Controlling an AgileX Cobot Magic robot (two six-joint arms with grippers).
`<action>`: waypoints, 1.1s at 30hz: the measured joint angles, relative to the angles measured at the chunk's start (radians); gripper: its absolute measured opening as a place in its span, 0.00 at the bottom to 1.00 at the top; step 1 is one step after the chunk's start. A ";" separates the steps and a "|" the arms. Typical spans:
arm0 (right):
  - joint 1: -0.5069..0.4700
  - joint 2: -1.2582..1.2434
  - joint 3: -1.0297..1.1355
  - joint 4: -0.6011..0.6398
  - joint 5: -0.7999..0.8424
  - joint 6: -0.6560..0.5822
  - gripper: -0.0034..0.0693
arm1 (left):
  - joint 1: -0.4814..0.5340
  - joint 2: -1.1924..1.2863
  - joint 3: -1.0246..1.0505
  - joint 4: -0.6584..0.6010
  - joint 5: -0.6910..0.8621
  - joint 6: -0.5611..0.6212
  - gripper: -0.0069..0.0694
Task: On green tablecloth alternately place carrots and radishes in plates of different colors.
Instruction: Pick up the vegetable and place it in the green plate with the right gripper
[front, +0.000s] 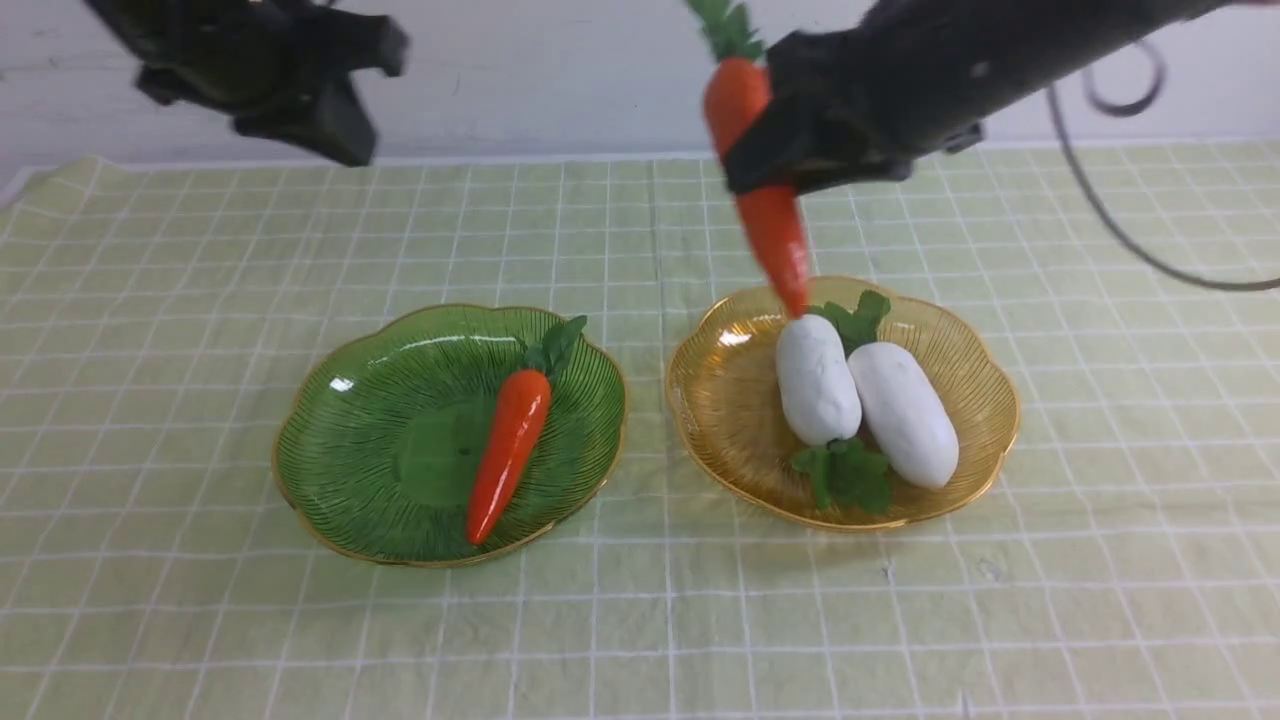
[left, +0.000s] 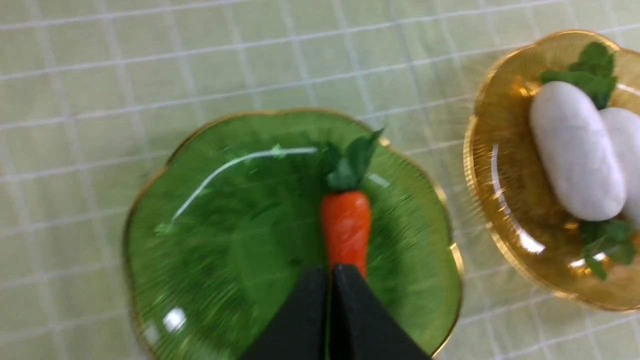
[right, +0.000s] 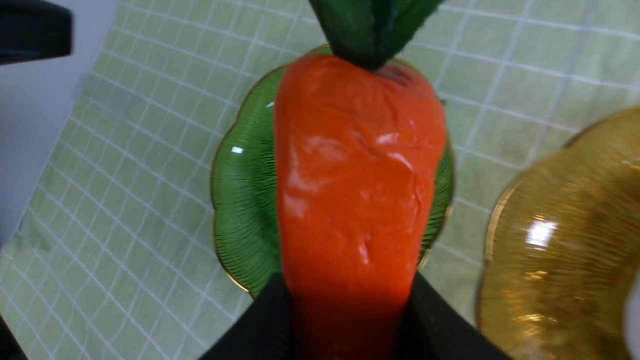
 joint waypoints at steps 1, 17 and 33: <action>0.036 0.027 0.000 0.000 -0.031 0.007 0.36 | 0.044 -0.068 0.094 0.017 0.002 0.000 0.08; 0.267 0.453 -0.269 0.120 -0.224 0.018 0.63 | 0.279 -0.777 0.808 -0.010 -0.223 0.010 0.08; 0.072 0.210 -0.472 -0.243 0.177 0.082 0.31 | 0.279 -0.804 0.831 -0.047 -0.132 0.094 0.08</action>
